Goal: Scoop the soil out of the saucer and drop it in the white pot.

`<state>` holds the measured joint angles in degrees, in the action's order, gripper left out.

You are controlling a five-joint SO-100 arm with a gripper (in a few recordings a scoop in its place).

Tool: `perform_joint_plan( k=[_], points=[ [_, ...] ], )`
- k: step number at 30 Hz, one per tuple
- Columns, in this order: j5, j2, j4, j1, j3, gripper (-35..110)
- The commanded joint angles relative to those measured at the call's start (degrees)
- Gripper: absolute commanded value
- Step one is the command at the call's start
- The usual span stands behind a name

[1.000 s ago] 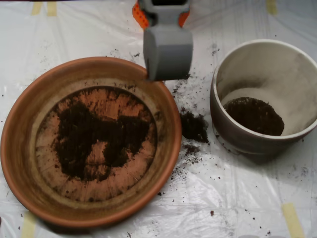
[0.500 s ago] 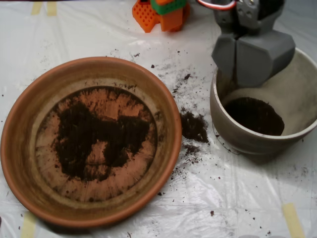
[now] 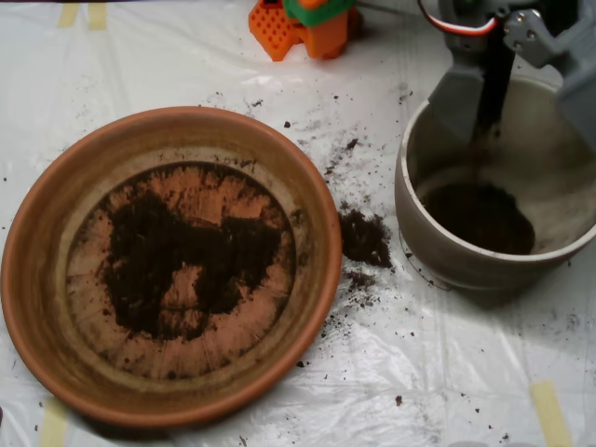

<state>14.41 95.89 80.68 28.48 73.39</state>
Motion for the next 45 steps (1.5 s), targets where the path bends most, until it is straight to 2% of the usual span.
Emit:
perform_joint_plan(
  k=[1,10,19,25,32,41,45],
  points=[
    [-0.3,3.3,-0.3,0.3,-3.1,44],
    [-7.6,7.7,-3.3,-8.2,-3.3,45],
    [-20.0,17.2,-9.8,-31.8,9.1,42],
    [-16.3,23.5,-14.7,-44.6,25.0,42],
    [-9.5,20.2,-23.4,-54.8,41.7,45],
    [-8.8,5.4,-31.3,-59.9,43.7,46],
    [-10.5,-2.3,-31.1,-59.6,39.2,45]
  ],
)
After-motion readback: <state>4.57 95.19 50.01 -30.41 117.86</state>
